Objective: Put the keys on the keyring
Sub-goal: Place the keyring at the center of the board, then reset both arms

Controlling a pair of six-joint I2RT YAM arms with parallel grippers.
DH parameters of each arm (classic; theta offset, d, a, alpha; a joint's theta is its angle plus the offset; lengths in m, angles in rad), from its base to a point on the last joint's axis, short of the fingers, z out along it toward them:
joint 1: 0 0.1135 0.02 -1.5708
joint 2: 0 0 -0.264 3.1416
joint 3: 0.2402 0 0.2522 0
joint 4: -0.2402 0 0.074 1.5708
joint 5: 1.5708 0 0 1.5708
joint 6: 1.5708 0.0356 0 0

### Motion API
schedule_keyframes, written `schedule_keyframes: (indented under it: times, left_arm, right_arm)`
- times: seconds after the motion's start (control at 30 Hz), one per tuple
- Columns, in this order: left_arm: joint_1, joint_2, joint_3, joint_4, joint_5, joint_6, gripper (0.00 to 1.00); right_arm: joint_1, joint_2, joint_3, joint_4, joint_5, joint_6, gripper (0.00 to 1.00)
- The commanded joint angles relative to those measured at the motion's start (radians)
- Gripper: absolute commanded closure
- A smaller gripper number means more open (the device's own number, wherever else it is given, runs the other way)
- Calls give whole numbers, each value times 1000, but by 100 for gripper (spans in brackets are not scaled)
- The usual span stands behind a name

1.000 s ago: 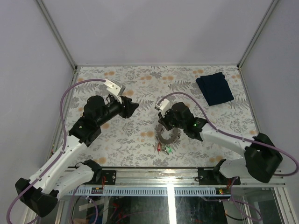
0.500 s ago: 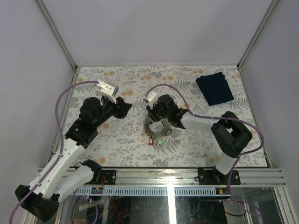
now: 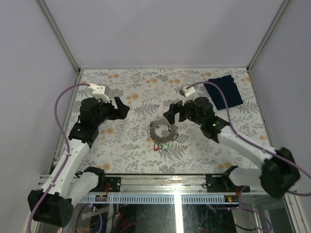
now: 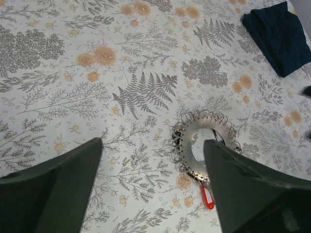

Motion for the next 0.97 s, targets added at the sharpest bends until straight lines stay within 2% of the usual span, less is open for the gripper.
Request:
schedule_keyframes:
  times: [0.0,0.03,0.2,0.27,0.47,0.53,0.73,0.93]
  left_arm:
    - [9,-15,21,34,-57,-33,5]
    - [9,-19,29,23,-65,-35,0]
    - [9,-84,23,16,-43,-4,0]
    - [9,-132,3,24,-79,-32,0]
    - [10,-212,-44,-25,-235,-144,0]
    - [9,-251,-73,-43,-279,-184,0]
    - [9,-368,-185,-15,-336,-259,0]
    - [10,-354,-186,-37,-383,-261,0]
  right_arm:
    - [-1,-278,0,-117,80,56,1]
    - [-1,-321,-1,-159,111,36,1]
    - [-1,-539,-18,-323,275,-51,1]
    - [-1,-614,-38,-354,339,-48,1]
    - [-1,-855,-211,-292,469,13,1]
    - [-1,-921,-273,-267,540,102,1]
    - [-1,-957,-340,-302,598,205,1]
    - [-1,-944,-340,-312,628,205,1]
